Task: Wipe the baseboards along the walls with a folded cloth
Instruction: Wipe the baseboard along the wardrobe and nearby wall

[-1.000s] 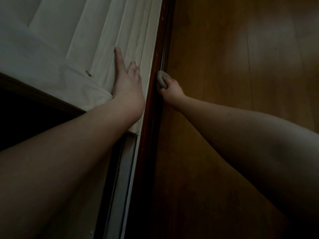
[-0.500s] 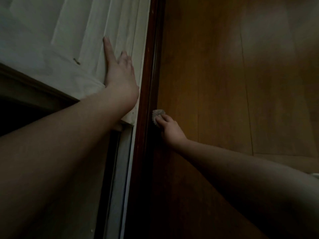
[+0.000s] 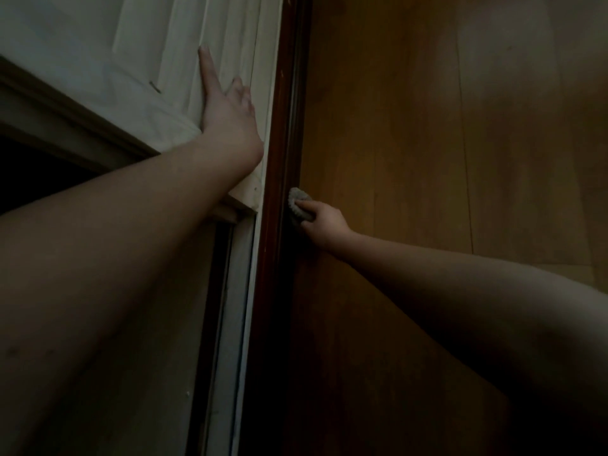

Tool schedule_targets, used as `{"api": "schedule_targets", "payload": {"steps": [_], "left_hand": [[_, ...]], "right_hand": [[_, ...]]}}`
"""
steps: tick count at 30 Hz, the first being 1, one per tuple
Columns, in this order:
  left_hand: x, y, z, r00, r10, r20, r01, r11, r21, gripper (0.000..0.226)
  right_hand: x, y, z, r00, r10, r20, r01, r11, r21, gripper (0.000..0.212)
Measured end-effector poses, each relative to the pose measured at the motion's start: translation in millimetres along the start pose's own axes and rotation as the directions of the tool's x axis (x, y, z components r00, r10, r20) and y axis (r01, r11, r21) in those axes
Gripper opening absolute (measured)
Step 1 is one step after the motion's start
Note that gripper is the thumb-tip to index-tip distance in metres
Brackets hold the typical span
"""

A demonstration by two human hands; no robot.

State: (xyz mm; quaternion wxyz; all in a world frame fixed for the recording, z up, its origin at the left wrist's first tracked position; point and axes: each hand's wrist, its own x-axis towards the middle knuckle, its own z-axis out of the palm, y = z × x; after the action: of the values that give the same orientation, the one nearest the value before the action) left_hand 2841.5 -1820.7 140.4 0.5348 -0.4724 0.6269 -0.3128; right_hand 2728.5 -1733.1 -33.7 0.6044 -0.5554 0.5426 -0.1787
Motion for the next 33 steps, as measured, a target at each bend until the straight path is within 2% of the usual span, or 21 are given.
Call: {"api": "schedule_targets", "payload": {"steps": [6, 9, 12, 15, 17, 21, 26, 29, 33], "left_hand": [[-6.7, 2.5, 1.1, 0.999, 0.012, 0.032, -0.013, 1.0, 0.026, 0.076], [-11.4, 2.3, 1.1, 0.999, 0.02, 0.035, -0.021, 1.0, 0.021, 0.076], [-18.7, 3.2, 2.8, 0.999, 0.033, 0.015, -0.033, 0.999, 0.008, 0.075], [-28.5, 5.1, 5.1, 0.999, 0.042, 0.002, -0.042, 0.999, -0.011, 0.073], [-34.9, 6.8, 5.7, 0.999, 0.05, 0.002, -0.05, 0.998, -0.028, 0.072], [-44.4, 11.3, 9.4, 0.998, 0.048, -0.041, -0.053, 0.992, -0.118, 0.069], [-48.0, 16.8, 11.9, 0.996, 0.049, -0.07, -0.058, 0.989, -0.138, 0.065], [-48.7, 15.7, 8.2, 0.996, 0.07, -0.053, -0.076, 0.989, -0.127, 0.063], [-53.5, 9.5, 5.1, 0.997, 0.071, -0.015, -0.072, 0.98, -0.183, 0.065]], "right_hand": [[-59.4, 20.5, 37.7, 0.995, -0.094, 0.016, 0.093, 0.993, 0.073, 0.056], [-85.8, 32.5, 48.1, 0.991, -0.076, 0.106, 0.067, 0.994, 0.084, 0.053], [-93.9, 43.5, 44.5, 0.982, -0.069, 0.174, 0.057, 0.996, 0.074, 0.04], [-82.4, 42.5, 28.7, 0.992, -0.012, 0.127, -0.014, 0.978, 0.206, 0.028], [-67.0, 40.4, 13.7, 1.0, 0.025, 0.0, -0.024, 0.972, 0.235, 0.036], [-29.2, 28.2, -28.0, 0.98, 0.057, -0.193, -0.033, 0.991, 0.127, 0.052], [30.6, -14.9, -81.9, 0.969, 0.011, -0.247, 0.008, 0.997, 0.076, 0.053], [64.0, -52.4, -115.6, 0.985, -0.047, -0.166, 0.029, 0.994, -0.105, 0.051], [74.1, -73.4, -154.9, 0.996, -0.088, 0.005, 0.084, 0.929, -0.36, 0.048]]}}
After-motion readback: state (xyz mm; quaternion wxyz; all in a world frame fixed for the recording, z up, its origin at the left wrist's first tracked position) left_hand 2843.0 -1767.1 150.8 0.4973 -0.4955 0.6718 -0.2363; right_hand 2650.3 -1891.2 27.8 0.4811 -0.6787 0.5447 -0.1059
